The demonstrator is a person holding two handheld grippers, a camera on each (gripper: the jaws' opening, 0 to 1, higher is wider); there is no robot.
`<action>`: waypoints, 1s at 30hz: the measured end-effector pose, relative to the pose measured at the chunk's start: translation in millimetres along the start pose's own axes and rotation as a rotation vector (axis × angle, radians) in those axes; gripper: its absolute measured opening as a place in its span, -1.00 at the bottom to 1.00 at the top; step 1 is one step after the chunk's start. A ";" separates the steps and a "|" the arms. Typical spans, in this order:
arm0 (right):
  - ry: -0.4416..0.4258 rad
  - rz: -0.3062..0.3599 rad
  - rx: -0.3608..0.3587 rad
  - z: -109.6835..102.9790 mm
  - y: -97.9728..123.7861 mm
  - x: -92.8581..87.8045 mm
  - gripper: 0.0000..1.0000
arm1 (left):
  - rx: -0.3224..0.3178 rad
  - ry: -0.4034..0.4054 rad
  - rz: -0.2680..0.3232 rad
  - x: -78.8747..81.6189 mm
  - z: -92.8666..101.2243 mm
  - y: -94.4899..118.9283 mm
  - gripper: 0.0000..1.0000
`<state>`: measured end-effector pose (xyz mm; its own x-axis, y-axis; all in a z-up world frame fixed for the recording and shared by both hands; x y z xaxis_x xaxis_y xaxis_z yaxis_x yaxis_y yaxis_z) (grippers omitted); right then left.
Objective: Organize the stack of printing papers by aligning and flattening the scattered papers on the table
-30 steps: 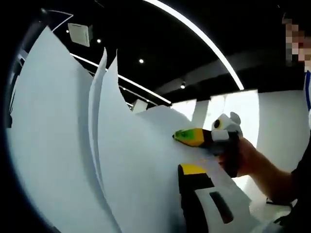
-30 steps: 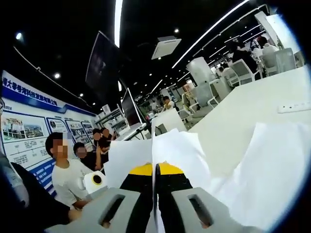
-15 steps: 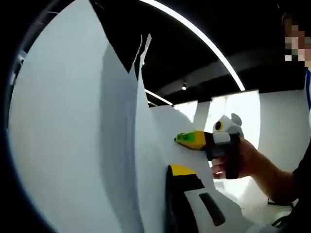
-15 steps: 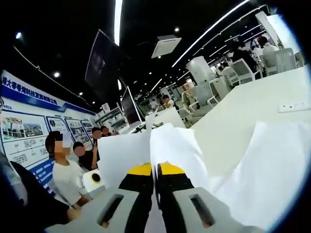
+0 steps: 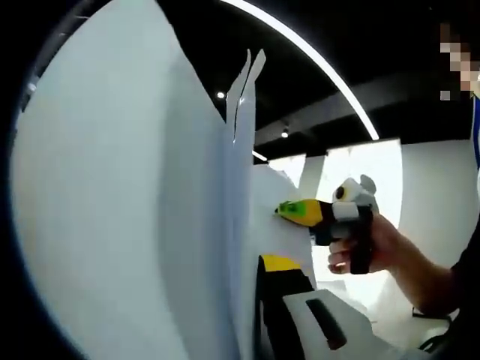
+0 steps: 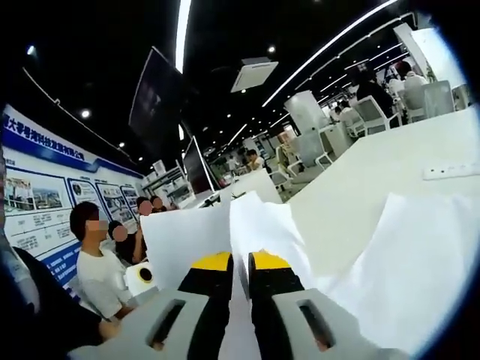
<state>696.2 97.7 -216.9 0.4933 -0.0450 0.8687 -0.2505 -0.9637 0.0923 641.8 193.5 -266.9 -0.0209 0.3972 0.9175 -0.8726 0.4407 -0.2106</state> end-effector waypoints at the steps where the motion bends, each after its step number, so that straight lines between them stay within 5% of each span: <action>1: 0.000 0.001 0.000 -0.3 0.4 0.2 -0.91 | 0.000 0.001 0.001 0.1 0.0 0.0 -0.88; 30: -0.010 0.031 -0.048 11.5 26.7 1.2 -0.91 | -0.001 -0.012 -0.008 -1.4 4.6 0.5 -0.88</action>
<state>699.6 68.9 -219.0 0.4928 -0.0776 0.8667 -0.3057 -0.9480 0.0889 639.2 189.5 -266.8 -0.0198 0.3838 0.9232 -0.8720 0.4451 -0.2037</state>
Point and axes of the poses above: the point that each gripper's makers call its tool centre point, and the gripper's own axes: y roughly backward along the fingers, z roughly to its right, x roughly out of its top, the point moved 4 cm from there along y, roughly backward along the fingers, and after that the axes turned 1 degree about x, right-handed, at the moved point
